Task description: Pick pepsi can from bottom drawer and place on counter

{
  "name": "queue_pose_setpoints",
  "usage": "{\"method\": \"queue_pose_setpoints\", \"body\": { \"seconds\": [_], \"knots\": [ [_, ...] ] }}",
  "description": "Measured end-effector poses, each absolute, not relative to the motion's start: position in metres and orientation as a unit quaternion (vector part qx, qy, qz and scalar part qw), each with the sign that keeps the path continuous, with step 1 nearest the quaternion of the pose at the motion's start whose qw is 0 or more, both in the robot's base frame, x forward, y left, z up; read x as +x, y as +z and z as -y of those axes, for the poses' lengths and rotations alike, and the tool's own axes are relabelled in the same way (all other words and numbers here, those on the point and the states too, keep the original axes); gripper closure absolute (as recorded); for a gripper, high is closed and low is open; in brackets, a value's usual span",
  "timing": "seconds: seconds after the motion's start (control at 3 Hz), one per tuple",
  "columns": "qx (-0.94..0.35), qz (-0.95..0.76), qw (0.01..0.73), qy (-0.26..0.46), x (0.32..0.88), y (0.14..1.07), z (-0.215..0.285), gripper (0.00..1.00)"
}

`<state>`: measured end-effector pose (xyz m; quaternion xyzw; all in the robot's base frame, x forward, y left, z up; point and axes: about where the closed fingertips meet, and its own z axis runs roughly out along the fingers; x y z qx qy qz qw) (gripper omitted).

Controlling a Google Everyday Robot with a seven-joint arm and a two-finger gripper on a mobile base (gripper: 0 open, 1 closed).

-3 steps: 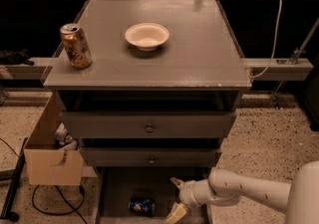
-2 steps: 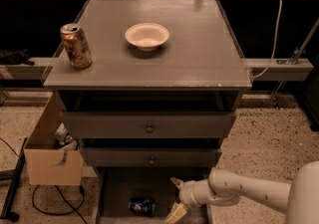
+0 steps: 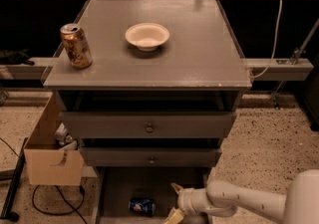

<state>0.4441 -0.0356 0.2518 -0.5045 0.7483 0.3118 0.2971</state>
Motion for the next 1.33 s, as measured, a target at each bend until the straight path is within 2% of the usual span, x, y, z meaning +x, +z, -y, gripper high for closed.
{"method": "queue_pose_setpoints", "body": {
  "seconds": [1.33],
  "knots": [
    [-0.505, -0.756, 0.288, 0.299, 0.478, 0.202, 0.013, 0.0]
  ]
}}
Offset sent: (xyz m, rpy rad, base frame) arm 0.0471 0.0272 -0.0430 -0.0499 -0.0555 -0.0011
